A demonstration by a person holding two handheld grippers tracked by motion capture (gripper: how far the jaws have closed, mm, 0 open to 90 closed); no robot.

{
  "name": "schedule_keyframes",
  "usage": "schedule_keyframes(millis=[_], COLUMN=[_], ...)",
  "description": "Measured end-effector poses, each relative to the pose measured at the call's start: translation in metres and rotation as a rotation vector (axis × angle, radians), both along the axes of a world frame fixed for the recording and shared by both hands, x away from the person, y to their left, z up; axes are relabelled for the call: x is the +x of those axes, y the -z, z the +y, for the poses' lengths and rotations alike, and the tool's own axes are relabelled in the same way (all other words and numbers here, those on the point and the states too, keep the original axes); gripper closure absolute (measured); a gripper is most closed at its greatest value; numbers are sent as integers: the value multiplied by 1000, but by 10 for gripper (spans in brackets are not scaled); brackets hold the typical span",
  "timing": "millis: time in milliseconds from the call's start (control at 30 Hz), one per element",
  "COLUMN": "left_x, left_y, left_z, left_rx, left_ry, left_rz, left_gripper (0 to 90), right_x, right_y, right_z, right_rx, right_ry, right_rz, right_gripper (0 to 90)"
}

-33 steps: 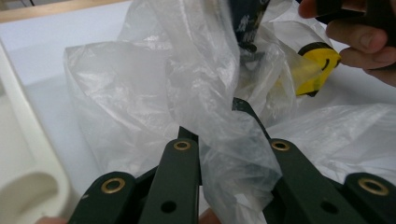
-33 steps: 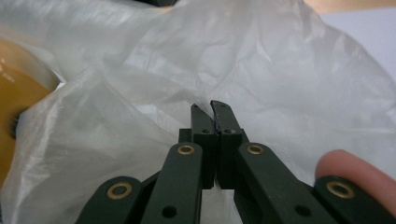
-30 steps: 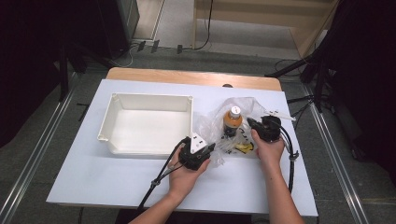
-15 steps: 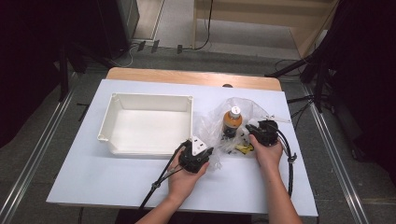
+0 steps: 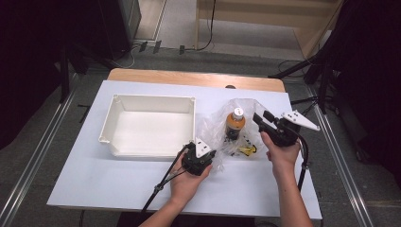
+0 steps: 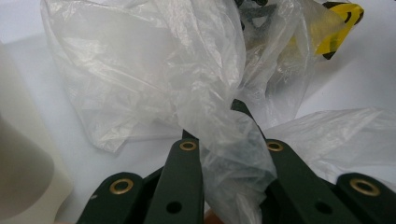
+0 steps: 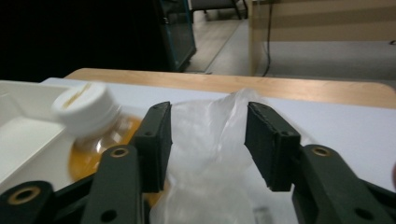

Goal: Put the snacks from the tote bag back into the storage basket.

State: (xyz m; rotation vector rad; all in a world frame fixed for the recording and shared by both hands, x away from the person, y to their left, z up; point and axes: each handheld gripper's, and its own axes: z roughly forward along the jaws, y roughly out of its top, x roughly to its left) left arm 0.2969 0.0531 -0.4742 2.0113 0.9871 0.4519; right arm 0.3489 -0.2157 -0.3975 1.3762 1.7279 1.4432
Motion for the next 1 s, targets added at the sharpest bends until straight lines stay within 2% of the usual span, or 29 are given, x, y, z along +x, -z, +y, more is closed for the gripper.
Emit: schedule_keyframes(millis=[67,133,200,267,300,333,367,400,433,467,500,567,600,700,733,767,800,833,867,900,933,967,1000], left_x=[1,1,1,1,1,1,1,1,1,1,1,0,0,0,0,0,1,1,1,1,1,1,0], left_y=[0,0,1,1,1,1,1,1,2,2,2,2,2,3,3,3,3,3,3,3,3,3,2], left_z=[0,0,0,1,1,2,3,3,3,4,4,5,5,6,6,6,6,6,6,6,6,6,6], left_rx=[-4,3,7,-1,-7,1,3,6,7,13,24,29,29,30,30,30,30,30,30,27,28,31,23], left_ry=[-5,-5,-5,-6,-8,-9,-11,-14,-20,-25,-26,-30,-28,-31,-29,-29,-24,-24,-23,-22,-22,-21,-16], left_rz=[9,15,14,17,22,25,29,32,36,41,44,51,53,57,60,60,62,62,64,61,59,57,51], left_gripper=[864,866,868,871,873,874,877,880,880,883,883,887,887,887,884,882,879,876,876,870,852,852,833], right_x=[12,28,42,51,53,54,54,56,56,58,58,59,59,57,49,49,35,35,29,16,3,3,-3], right_y=[-6,-3,9,28,37,46,56,68,68,78,78,83,83,81,76,76,66,66,63,56,51,51,50], right_z=[5,12,21,27,28,28,28,28,28,27,27,27,27,30,30,30,26,26,24,21,18,18,17], right_rx=[3,16,3,-22,-29,-12,-17,-35,-35,-53,-53,-100,-103,-154,-119,-119,-61,-61,-49,-23,-16,-16,-18], right_ry=[20,3,2,14,7,-14,-25,-20,-20,-28,-28,-16,-12,7,21,21,23,23,24,22,15,15,16], right_rz=[10,56,125,204,229,252,288,341,341,391,391,423,424,402,329,329,247,247,219,169,141,141,135], right_gripper=[485,451,475,581,653,720,802,853,853,883,883,894,896,873,786,786,736,736,726,722,717,717,717])
